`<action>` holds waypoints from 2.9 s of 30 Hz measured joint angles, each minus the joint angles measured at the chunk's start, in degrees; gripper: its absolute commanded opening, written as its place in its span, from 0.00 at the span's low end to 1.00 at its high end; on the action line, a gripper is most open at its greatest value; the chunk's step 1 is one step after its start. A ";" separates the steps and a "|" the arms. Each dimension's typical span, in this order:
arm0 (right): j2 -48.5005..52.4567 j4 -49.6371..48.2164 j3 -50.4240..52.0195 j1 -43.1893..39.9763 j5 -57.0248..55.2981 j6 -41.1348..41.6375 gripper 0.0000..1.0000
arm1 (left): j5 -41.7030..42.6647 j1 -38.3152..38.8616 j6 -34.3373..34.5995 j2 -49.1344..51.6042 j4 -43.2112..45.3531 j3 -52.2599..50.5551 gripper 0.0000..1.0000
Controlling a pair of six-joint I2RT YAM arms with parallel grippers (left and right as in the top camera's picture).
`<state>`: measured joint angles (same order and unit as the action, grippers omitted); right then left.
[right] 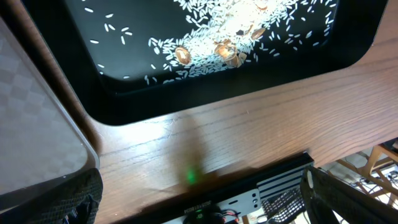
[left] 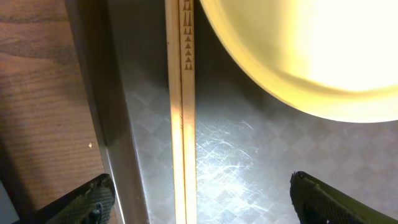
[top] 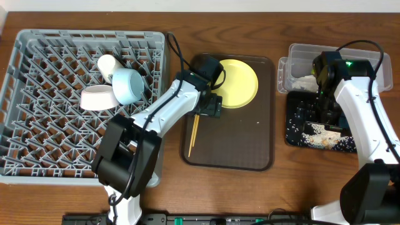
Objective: Sort waste into correct bins and load items into the dishwasher
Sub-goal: 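Grasp one wooden chopstick with the left gripper and lift, then carry the chopstick left and drop it into the rack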
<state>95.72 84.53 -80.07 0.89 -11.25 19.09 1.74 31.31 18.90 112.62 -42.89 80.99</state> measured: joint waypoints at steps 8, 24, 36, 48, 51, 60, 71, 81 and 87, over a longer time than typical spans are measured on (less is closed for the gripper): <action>0.00 -0.02 0.00 -0.02 0.00 0.00 0.99 | -0.24 3.96 0.81 0.00 1.36 0.00 0.84; 0.00 0.00 0.00 -0.02 0.00 -0.02 0.99 | -0.26 4.37 0.81 5.79 2.16 0.04 0.83; 0.00 0.00 0.00 -0.02 0.00 -0.02 0.99 | -0.24 4.37 1.11 6.01 1.68 0.15 0.28; 0.00 0.00 0.00 -0.02 0.00 0.00 0.99 | -0.39 4.37 1.44 6.03 -1.86 0.46 0.06; 0.00 0.04 0.00 0.00 0.00 0.00 0.99 | -0.44 4.28 1.44 6.03 -2.51 0.48 0.06; 0.00 0.07 0.00 -0.02 0.00 0.00 0.99 | -1.05 0.35 1.33 4.13 -6.08 0.22 0.06; 0.00 0.07 0.00 0.00 0.00 0.00 0.99 | -2.05 -9.01 -3.96 -22.01 -11.47 0.04 0.06; 0.00 0.07 0.00 -0.02 0.00 0.00 0.99 | -2.16 -20.85 -8.66 -23.82 -17.16 -0.15 0.06; 0.00 0.07 0.00 0.00 0.00 0.00 1.00 | -1.46 -22.64 -9.88 -22.03 -15.56 -3.61 0.06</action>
<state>95.72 84.60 -80.07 0.89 -11.25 19.09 0.27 8.67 9.02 90.59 -58.46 77.38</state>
